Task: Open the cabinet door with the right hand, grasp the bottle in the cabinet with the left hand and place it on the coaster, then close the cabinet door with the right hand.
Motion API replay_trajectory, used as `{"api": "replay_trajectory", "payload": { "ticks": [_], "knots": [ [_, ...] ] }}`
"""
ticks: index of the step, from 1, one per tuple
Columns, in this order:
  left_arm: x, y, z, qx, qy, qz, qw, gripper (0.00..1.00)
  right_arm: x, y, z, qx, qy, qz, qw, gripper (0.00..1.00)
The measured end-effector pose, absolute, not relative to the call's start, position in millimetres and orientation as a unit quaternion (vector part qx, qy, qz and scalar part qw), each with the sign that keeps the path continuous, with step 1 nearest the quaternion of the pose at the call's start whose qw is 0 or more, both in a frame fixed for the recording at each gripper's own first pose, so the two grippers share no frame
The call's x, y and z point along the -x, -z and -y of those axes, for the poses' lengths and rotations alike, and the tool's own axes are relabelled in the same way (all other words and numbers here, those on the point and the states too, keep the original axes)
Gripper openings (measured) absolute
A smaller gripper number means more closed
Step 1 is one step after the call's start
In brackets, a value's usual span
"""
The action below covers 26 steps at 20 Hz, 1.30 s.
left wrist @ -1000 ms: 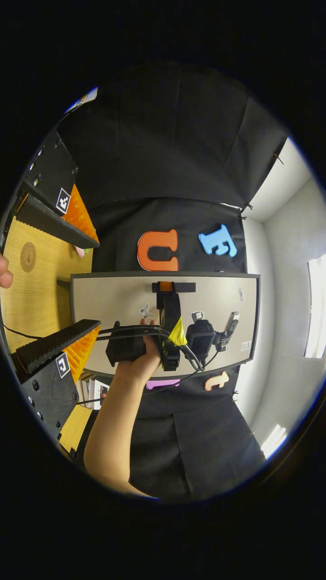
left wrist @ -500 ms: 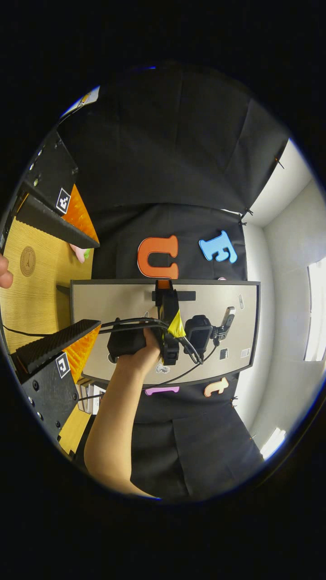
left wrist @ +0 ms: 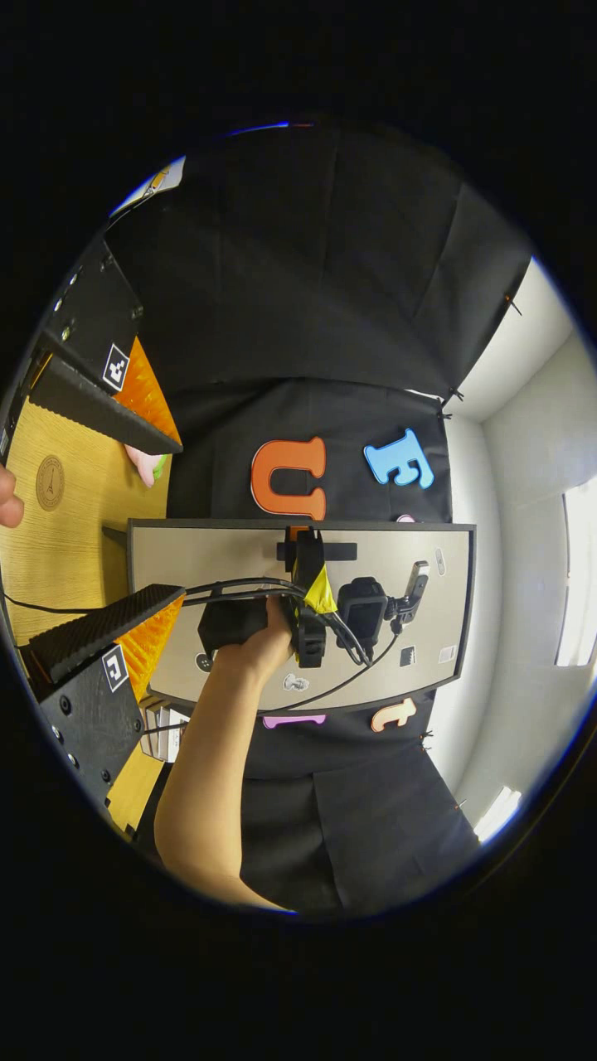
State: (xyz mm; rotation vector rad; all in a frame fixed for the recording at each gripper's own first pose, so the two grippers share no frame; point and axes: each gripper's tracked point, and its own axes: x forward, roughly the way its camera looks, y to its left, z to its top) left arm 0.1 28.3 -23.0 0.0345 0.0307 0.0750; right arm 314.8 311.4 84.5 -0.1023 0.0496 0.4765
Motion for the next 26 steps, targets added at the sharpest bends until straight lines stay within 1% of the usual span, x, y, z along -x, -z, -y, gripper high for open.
{"api": "replay_trajectory", "payload": {
  "ticks": [1, 3, 6, 7, 9, 12, 14, 16, 18, 20, 22, 26],
  "knots": [
    [1, 22, -30, -0.017, -0.039, -0.013, 0.999, 0.95, -317, -85, -309, 0.044, -0.227, -0.025, 0.973, 0.54],
    [1, 21, -32, -0.015, -0.039, -0.012, 0.999, 0.95, -318, -85, -309, 0.035, -0.22, -0.029, 0.975, 0.38],
    [2, 19, -34, -0.012, -0.04, -0.011, 0.999, 0.95, -319, -87, -306, 0.043, -0.217, -0.015, 0.975, 0.36],
    [2, 19, -34, -0.011, -0.041, -0.01, 0.999, 0.95, -320, -86, -306, 0.046, -0.22, -0.007, 0.974, 0.32],
    [2, 18, -35, -0.008, -0.04, -0.007, 0.999, 0.95, -320, -86, -306, 0.044, -0.222, -0.002, 0.974, 0.3],
    [3, 19, -34, -0.005, -0.04, -0.009, 0.999, 0.95, -321, -86, -306, 0.037, -0.222, -0.007, 0.974, 0.2],
    [4, 19, -34, -0.002, -0.039, -0.01, 0.999, 0.95, -319, -85, -306, 0.038, -0.224, -0.012, 0.974, 0.17],
    [6, 20, -34, -0.002, -0.039, -0.01, 0.999, 0.95, -319, -85, -306, 0.039, -0.226, -0.014, 0.973, 0.17],
    [9, 19, -32, -0.003, -0.04, -0.009, 0.999, 0.95, -320, -86, -305, 0.061, -0.224, 0.011, 0.973, 0.17],
    [12, 18, -32, -0.002, -0.038, -0.007, 0.999, 0.95, -320, -84, -305, 0.056, -0.219, 0.002, 0.974, 0.18],
    [16, 17, -32, -0.004, -0.036, -0.003, 0.999, 0.95, -317, -85, -306, 0.034, -0.226, -0.011, 0.973, 0.17],
    [20, 22, -35, -0.004, -0.035, -0.008, 0.999, 0.95, -311, -84, -305, 0.04, -0.229, -0.014, 0.972, 0.18]
  ]
}}
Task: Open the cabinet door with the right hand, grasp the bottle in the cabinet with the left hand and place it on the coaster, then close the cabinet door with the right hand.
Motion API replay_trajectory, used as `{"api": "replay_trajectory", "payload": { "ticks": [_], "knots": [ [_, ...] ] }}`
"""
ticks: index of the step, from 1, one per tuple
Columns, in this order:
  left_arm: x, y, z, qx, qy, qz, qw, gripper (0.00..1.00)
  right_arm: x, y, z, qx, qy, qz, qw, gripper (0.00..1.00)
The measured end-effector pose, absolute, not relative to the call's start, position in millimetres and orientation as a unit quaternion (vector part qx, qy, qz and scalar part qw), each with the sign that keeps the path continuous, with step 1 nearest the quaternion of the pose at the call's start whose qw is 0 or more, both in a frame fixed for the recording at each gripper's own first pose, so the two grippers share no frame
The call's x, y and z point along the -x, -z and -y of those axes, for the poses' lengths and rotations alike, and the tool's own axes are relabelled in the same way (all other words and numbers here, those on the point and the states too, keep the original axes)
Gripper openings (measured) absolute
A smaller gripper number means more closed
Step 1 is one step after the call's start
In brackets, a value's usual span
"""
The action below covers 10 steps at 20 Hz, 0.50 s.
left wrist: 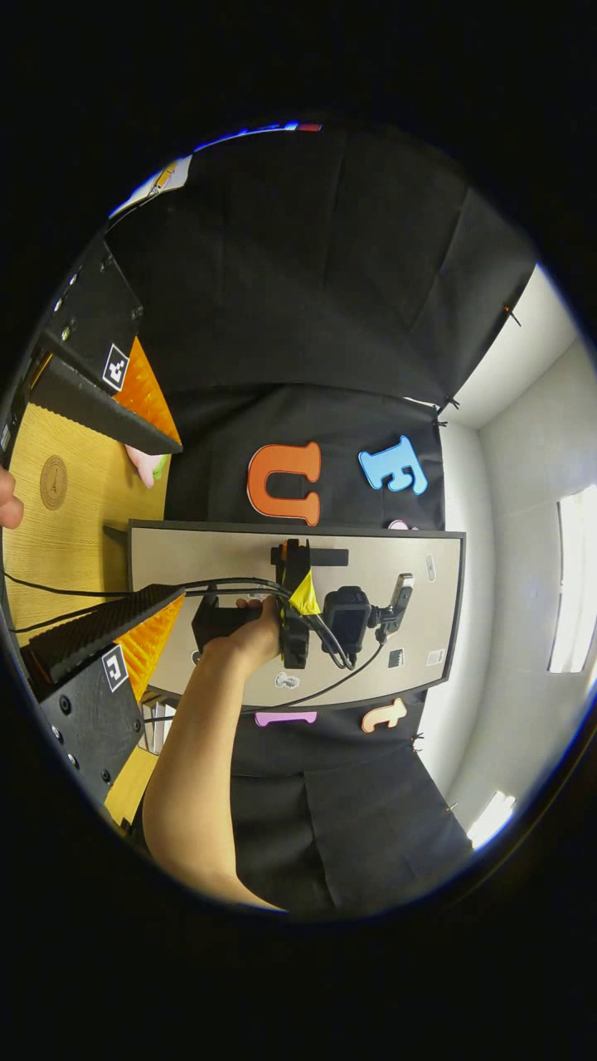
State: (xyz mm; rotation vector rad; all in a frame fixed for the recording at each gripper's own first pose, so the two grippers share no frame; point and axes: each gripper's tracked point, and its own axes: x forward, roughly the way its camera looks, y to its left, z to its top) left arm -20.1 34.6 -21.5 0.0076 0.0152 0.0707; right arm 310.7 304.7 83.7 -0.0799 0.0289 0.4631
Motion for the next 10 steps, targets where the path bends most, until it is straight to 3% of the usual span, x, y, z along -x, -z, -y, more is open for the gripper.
{"api": "replay_trajectory", "payload": {
  "ticks": [10],
  "knots": [
    [31, 21, -42, -0.003, -0.028, -0.002, 1.0, 0.95, -267, -86, -300, 0.038, -0.258, -0.026, 0.965, 0.18]
  ]
}}
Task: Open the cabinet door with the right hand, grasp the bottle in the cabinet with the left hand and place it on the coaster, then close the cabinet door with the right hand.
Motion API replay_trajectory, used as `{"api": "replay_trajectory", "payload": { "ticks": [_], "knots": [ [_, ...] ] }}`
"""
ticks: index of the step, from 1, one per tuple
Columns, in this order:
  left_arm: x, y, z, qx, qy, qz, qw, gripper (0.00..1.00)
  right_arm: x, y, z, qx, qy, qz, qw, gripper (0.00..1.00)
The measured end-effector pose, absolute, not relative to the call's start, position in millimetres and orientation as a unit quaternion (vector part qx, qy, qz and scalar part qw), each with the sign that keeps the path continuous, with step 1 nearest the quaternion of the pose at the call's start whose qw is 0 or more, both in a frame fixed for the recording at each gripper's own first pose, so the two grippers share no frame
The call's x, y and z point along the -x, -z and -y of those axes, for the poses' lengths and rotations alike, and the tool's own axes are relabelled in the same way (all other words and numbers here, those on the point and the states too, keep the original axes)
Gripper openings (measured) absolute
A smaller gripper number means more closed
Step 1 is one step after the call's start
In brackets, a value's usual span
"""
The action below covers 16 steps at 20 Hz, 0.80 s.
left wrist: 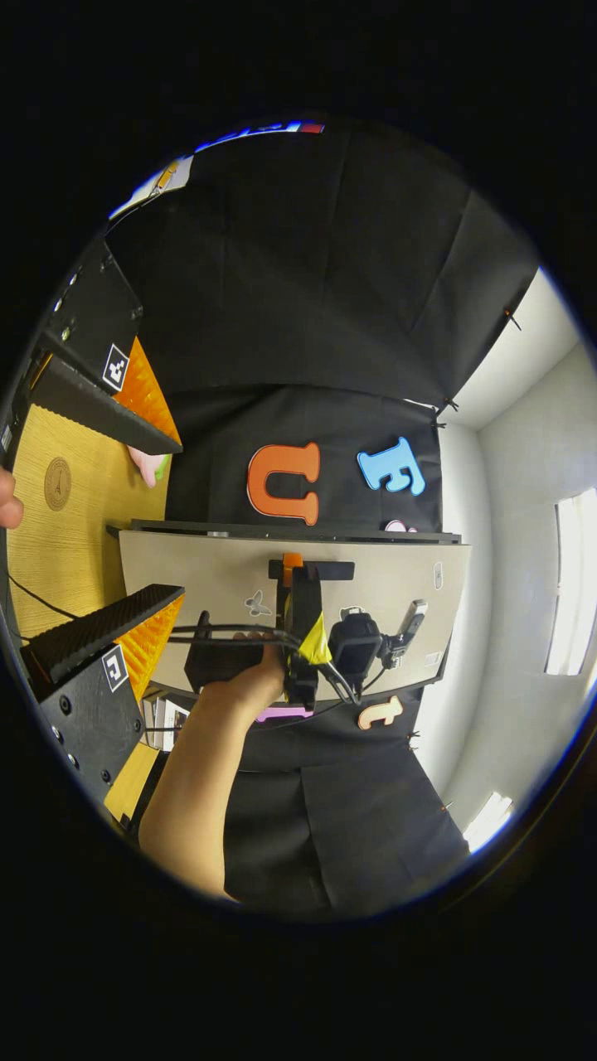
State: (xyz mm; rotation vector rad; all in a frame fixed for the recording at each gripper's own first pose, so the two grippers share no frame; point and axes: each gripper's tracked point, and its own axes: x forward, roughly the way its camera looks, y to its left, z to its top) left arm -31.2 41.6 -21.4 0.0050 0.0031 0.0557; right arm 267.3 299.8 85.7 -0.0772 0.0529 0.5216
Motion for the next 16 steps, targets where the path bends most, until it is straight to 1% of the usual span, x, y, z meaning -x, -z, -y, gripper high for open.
{"api": "replay_trajectory", "payload": {
  "ticks": [10, 16],
  "knots": [
    [49, 24, -33, -0.001, -0.016, -0.004, 1.0, 0.95, -240, -86, -287, 0.034, -0.267, -0.027, 0.963, 0.18],
    [44, 29, -35, 0.0, -0.014, -0.006, 1.0, 0.95, -222, -86, -274, 0.029, -0.277, -0.017, 0.96, 0.18]
  ]
}}
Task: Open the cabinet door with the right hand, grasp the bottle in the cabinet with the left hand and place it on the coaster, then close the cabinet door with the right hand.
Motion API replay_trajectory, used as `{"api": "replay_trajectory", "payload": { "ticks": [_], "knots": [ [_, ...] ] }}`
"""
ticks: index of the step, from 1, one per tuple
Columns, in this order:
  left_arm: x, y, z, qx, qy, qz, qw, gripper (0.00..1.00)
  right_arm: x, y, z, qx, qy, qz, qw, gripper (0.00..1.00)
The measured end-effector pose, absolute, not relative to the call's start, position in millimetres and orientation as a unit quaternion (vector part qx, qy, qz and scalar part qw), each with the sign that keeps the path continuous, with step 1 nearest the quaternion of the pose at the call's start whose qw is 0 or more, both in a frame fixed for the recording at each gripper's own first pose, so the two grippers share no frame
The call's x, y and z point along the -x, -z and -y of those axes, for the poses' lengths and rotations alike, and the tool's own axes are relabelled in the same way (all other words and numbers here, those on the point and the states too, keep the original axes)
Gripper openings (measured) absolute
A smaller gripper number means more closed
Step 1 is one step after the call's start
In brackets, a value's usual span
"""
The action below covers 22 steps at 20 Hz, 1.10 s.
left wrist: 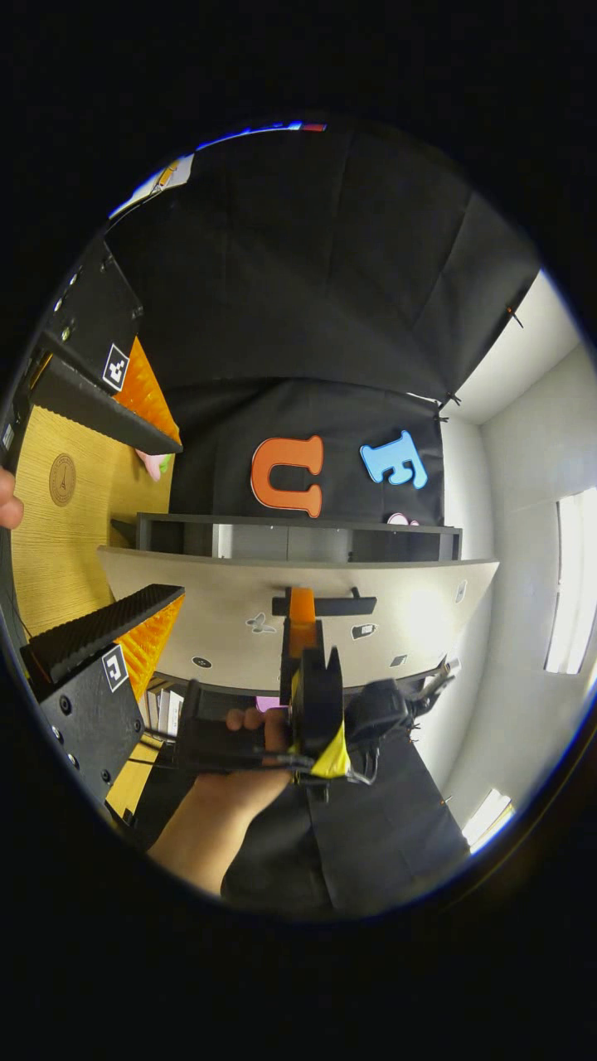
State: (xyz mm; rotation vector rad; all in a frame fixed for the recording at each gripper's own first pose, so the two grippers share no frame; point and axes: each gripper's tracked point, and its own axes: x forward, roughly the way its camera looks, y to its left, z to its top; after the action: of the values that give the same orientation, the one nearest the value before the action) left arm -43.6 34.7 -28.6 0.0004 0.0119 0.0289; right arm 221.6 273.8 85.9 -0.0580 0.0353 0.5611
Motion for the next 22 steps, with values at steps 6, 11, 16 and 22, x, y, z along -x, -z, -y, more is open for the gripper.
{"api": "replay_trajectory", "payload": {
  "ticks": [6, 11, 16, 22],
  "knots": [
    [38, 25, -30, -0.015, -0.01, 0.001, 1.0, 0.95, -205, -86, -256, 0.025, -0.282, -0.01, 0.959, 0.18],
    [35, 19, -23, -0.014, -0.004, 0.002, 1.0, 0.95, -195, -88, -243, 0.023, -0.277, -0.011, 0.961, 0.18],
    [28, 28, -17, -0.011, 0.003, -0.004, 1.0, 0.95, -190, -86, -234, 0.018, -0.271, -0.012, 0.962, 0.17],
    [25, 24, -7, -0.014, 0.014, 0.0, 1.0, 0.95, -186, -87, -221, 0.012, -0.255, -0.018, 0.967, 0.17]
  ]
}}
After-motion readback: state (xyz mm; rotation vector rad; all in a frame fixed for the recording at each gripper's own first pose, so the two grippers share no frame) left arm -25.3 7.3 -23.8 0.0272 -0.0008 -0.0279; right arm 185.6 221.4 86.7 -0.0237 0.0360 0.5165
